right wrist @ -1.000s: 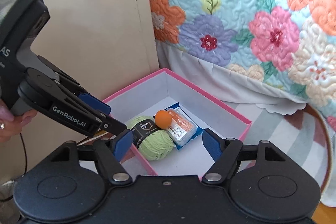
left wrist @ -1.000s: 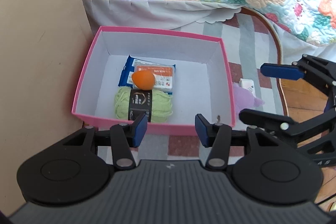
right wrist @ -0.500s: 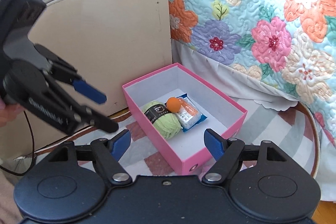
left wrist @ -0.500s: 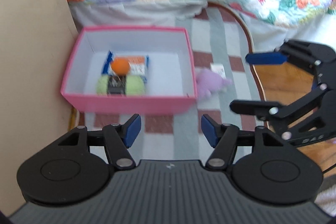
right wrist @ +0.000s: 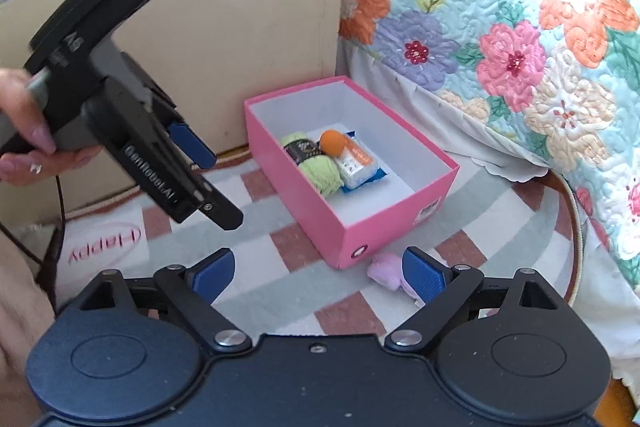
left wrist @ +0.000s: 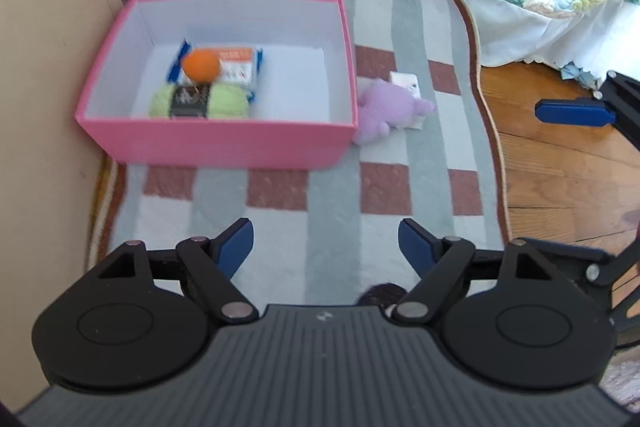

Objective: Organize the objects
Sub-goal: 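Withdraw the left tool from the pink box toward the lilac plush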

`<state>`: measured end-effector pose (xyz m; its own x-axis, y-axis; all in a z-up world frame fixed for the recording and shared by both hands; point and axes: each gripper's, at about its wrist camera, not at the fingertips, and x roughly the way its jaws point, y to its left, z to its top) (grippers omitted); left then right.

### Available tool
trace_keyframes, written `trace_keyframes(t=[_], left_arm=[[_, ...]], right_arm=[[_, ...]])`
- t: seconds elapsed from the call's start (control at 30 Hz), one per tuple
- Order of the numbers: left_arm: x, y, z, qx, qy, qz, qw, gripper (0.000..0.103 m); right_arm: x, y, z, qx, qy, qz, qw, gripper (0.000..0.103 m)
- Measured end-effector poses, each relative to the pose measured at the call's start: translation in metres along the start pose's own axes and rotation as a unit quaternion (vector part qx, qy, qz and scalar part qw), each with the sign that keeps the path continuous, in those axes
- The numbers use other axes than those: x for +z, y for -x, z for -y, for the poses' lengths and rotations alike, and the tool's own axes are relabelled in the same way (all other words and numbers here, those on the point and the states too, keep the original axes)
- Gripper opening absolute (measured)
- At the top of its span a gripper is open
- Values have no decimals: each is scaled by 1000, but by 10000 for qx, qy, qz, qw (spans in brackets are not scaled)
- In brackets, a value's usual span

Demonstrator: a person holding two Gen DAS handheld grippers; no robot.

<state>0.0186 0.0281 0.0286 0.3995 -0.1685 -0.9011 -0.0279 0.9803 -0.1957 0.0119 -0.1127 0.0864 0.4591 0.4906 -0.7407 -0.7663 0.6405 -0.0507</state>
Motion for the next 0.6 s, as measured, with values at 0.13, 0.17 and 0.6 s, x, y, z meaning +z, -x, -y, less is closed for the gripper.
trace_keyframes(t=[0.13,0.17,0.6], left_arm=[[-8,-10,0,-38,135,83,9999,86],[-9,-13,0,-31,150,104,9998,86],[-15,-53,23,-193,208,94,9996,87]], right_arm=[[-6,1,0,-65,0,3,10000,93],[-7,1,0,-81,-15,4,10000,93],[-40,-2,16,-665,197,199,9974,93]])
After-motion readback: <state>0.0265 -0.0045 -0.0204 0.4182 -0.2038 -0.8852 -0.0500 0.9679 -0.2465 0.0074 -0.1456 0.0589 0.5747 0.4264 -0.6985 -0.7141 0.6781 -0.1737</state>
